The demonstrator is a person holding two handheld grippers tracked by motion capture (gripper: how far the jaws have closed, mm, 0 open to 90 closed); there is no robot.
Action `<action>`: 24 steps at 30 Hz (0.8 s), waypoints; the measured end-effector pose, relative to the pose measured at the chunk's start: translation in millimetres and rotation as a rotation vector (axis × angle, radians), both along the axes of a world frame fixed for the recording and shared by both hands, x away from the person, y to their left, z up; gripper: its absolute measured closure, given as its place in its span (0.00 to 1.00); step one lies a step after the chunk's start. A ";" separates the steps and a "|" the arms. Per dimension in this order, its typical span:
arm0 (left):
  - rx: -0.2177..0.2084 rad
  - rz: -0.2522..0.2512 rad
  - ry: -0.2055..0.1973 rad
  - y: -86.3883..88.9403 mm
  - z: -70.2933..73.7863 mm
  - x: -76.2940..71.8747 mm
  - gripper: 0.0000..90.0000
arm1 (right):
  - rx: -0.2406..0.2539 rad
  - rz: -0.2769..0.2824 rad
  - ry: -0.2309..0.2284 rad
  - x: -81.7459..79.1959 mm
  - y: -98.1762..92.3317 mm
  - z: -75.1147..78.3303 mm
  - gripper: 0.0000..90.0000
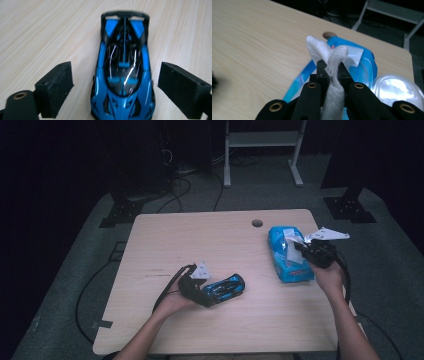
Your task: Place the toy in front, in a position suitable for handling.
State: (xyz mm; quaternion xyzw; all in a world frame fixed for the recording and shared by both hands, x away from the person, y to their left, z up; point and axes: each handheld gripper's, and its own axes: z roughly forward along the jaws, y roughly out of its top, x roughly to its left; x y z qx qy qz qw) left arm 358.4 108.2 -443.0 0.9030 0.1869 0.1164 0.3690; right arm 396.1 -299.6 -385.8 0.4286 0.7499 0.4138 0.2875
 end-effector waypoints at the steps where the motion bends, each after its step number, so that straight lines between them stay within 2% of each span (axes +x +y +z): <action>1: 0.001 -0.002 0.002 1.2 -0.7 -1.4 0.12 | 0.006 0.012 -0.013 -4.4 -0.2 6.1 0.93; 6: 0.008 -0.002 -0.009 7.1 -4.4 -6.3 0.11 | 0.044 0.103 -0.062 -31.7 8.5 32.4 0.93; 10: 0.009 0.000 -0.014 10.0 -7.9 -6.4 0.11 | 0.065 0.226 -0.060 -54.4 29.3 41.4 0.93; 12: 0.007 -0.001 -0.014 10.4 -9.2 -6.3 0.11 | 0.082 0.309 -0.040 -65.3 49.0 39.1 0.93; 15: 0.011 -0.003 -0.008 10.8 -10.9 -6.2 0.11 | 0.088 0.406 0.016 -72.0 77.1 31.5 0.92; 18: 0.011 -0.012 -0.007 11.9 -11.4 -6.7 0.11 | 0.069 0.486 0.089 -71.1 105.0 21.2 0.92; 20: 0.010 -0.014 0.000 12.8 -13.0 -6.2 0.11 | 0.058 0.539 0.155 -65.6 121.2 12.4 0.92; 22: 0.017 -0.010 0.012 14.2 -16.0 -4.4 0.11 | 0.019 0.568 0.208 -56.2 136.6 0.2 0.92; 24: 0.006 -0.009 0.031 15.1 -18.1 -2.7 0.11 | 0.006 0.588 0.267 -47.8 145.3 -8.9 0.92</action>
